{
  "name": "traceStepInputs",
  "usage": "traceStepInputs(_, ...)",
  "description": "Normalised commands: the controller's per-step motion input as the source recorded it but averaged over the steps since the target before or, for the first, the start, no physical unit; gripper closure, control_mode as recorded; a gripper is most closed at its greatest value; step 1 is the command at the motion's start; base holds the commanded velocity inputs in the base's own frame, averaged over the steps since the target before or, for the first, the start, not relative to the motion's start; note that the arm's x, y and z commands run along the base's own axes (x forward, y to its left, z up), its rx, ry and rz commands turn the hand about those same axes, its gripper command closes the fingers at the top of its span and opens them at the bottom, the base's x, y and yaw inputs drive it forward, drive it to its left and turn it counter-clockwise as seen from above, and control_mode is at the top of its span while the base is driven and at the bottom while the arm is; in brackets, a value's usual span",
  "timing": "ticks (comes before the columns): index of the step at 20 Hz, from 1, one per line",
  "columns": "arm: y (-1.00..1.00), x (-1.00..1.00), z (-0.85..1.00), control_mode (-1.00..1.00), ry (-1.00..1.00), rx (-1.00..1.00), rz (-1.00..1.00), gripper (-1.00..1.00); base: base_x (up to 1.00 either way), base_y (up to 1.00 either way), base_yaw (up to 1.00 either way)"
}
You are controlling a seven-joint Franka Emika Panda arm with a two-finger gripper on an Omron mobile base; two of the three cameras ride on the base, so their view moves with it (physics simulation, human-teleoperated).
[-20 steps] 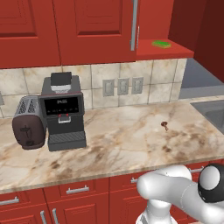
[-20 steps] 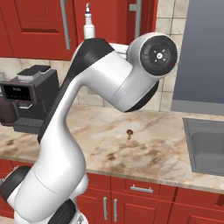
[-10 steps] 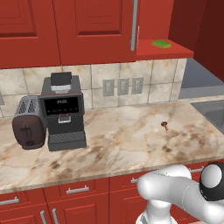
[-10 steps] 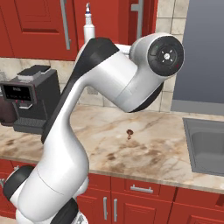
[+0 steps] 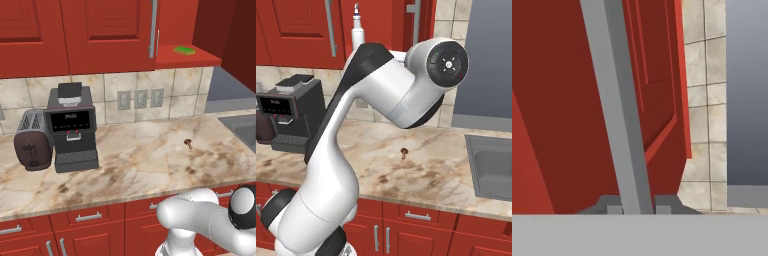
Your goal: Pick the spray and sponge from the cabinet and place them on the counter.
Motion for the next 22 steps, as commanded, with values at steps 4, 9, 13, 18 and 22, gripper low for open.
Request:
traceStepInputs(4, 0.0, 0.0, 0.0, -1.0, 0.0, 0.0, 0.0, -1.0, 0.0, 0.0, 0.0)
traceStepInputs(9, -0.01, -0.16, 0.01, -1.0, 0.0, 0.0, 0.0, -1.0, 0.0, 0.0, 0.0)
traceStepInputs(13, 0.0, -0.76, 0.13, -1.0, 0.0, 0.0, 0.01, -1.0, 0.0, 0.0, 0.0)
traceStepInputs(18, 0.0, -1.0, 0.2, -1.0, -0.1, 0.0, 0.03, -1.0, 0.0, 0.0, 0.0)
traceStepInputs(22, 0.25, -0.67, 0.09, -1.0, -0.17, -0.02, 0.0, -1.0, 0.0, 0.0, 0.0)
